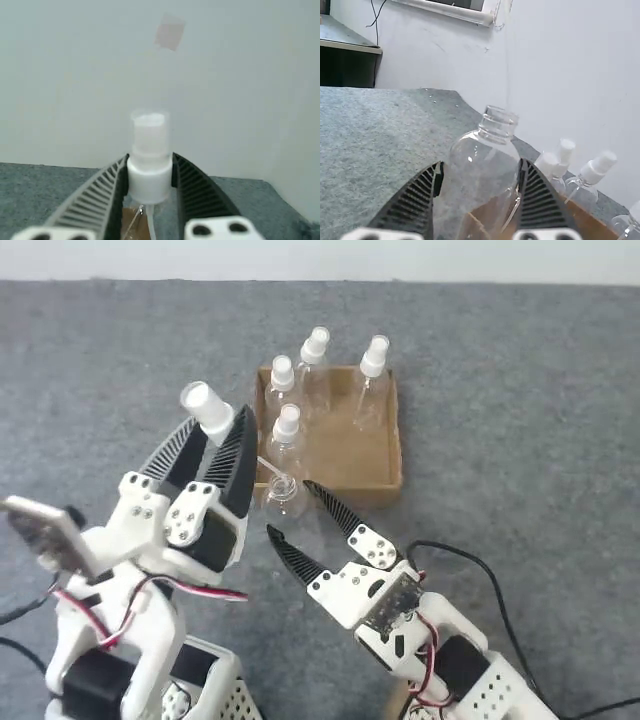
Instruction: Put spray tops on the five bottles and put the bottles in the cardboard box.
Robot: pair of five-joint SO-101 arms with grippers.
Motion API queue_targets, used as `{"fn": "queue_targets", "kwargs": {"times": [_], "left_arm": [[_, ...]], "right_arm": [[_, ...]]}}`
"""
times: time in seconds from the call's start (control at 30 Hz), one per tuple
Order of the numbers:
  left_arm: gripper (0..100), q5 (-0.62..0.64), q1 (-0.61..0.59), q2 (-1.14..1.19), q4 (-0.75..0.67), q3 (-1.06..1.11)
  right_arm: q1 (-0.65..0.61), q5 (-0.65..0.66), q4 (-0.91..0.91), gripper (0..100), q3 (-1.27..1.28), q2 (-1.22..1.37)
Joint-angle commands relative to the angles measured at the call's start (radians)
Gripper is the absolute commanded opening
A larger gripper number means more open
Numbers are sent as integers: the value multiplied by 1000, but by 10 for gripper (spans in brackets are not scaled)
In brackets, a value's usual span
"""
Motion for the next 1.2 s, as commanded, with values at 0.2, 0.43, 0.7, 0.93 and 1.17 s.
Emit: {"fn": "queue_targets", "kwargs": {"times": [0.2, 0.43, 0.7, 0.93, 1.17], "left_arm": [[14, -40, 123, -8, -97, 142], [14, -104, 137, -8, -87, 197], [63, -106, 140, -9, -11, 196], [192, -106, 137, -9, 77, 174], [203, -106, 135, -9, 124, 47]], "right_arm": [[-7, 18, -31, 38, 18, -18], [-7, 18, -24, 38, 18, -18], [-5, 14, 12, 38, 18, -18], [-5, 12, 12, 38, 18, -18], [-5, 12, 12, 38, 18, -18]]}}
